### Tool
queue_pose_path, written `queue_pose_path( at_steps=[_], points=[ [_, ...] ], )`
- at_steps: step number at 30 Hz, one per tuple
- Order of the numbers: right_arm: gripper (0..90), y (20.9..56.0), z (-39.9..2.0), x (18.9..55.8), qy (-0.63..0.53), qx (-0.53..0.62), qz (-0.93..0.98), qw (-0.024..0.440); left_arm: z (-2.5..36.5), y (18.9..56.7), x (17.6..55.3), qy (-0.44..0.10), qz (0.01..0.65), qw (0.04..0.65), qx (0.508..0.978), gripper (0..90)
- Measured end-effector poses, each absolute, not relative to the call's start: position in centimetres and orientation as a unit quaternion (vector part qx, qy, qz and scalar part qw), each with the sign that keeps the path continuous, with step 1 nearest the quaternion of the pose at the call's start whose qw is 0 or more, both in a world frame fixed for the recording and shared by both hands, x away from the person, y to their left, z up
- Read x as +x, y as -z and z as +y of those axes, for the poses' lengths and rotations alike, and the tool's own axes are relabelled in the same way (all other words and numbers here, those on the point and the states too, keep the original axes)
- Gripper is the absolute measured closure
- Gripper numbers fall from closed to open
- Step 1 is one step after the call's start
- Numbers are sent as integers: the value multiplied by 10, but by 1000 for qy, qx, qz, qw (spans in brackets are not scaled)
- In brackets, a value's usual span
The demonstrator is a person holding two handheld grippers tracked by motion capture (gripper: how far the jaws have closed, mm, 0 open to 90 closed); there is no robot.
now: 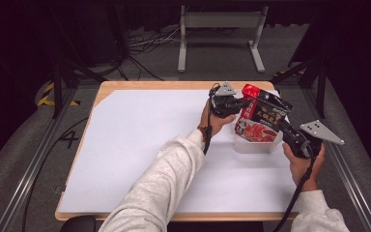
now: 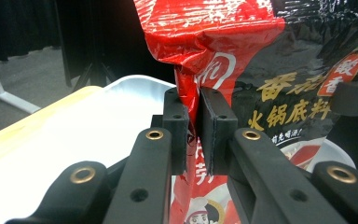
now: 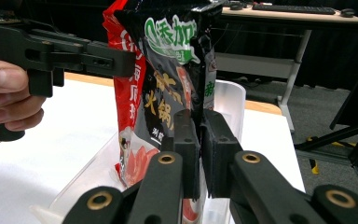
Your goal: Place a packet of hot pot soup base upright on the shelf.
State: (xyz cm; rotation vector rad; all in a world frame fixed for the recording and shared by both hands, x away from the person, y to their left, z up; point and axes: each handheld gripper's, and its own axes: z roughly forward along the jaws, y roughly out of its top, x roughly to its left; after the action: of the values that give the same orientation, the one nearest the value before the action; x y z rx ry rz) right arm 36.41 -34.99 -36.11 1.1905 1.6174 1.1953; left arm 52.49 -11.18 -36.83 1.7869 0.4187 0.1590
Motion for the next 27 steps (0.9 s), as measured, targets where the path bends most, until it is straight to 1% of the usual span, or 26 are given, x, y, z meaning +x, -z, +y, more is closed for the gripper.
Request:
queue_pose_path(
  at_steps=[14, 27],
  points=[
    [846, 365, -351, 363, -470, 472, 633, 393, -113, 371, 522, -79, 179, 593, 781, 820],
    [845, 371, -353, 363, -468, 480, 631, 390, -114, 383, 524, -72, 190, 576, 792, 829]
  ],
)
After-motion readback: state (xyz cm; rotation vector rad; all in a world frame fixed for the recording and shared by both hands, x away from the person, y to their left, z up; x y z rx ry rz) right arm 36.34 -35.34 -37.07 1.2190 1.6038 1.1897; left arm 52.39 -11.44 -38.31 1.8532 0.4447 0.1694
